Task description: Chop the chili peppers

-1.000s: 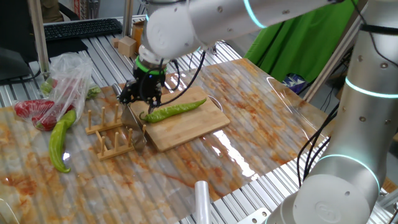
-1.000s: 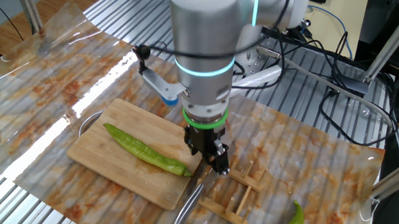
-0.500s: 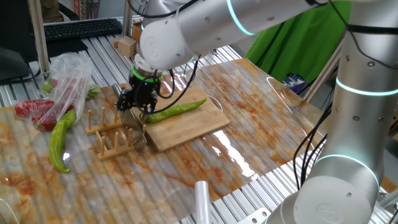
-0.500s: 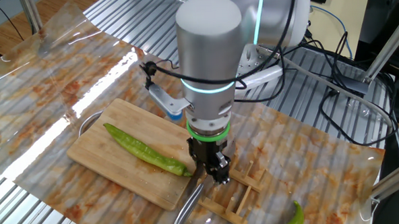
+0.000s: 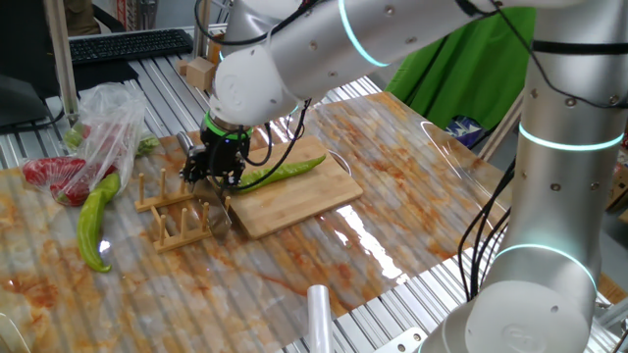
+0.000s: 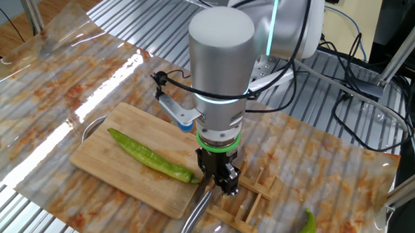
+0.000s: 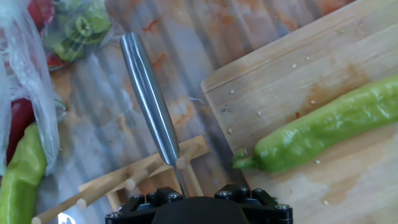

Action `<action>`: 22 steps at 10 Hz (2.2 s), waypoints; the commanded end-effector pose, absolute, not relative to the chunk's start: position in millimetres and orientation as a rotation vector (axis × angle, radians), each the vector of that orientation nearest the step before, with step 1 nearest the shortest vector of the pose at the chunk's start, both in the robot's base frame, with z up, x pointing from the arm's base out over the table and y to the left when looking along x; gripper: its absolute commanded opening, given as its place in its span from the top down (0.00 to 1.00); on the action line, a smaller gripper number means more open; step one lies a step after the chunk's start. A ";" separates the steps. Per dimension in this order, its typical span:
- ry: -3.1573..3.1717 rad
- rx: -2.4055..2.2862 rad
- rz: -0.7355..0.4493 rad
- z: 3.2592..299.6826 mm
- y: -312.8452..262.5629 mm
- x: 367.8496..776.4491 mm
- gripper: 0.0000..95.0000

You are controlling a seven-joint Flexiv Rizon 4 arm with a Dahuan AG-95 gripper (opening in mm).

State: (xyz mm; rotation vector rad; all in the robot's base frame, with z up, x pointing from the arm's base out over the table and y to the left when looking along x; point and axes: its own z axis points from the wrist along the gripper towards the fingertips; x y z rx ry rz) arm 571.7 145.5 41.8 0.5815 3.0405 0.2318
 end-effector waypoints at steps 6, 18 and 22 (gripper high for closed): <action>3.044 0.557 0.244 31.5 145.5 575.1 0.40; 3.042 0.522 0.284 31.6 145.5 574.9 1.00; 3.038 0.520 0.276 32.1 145.6 574.9 1.00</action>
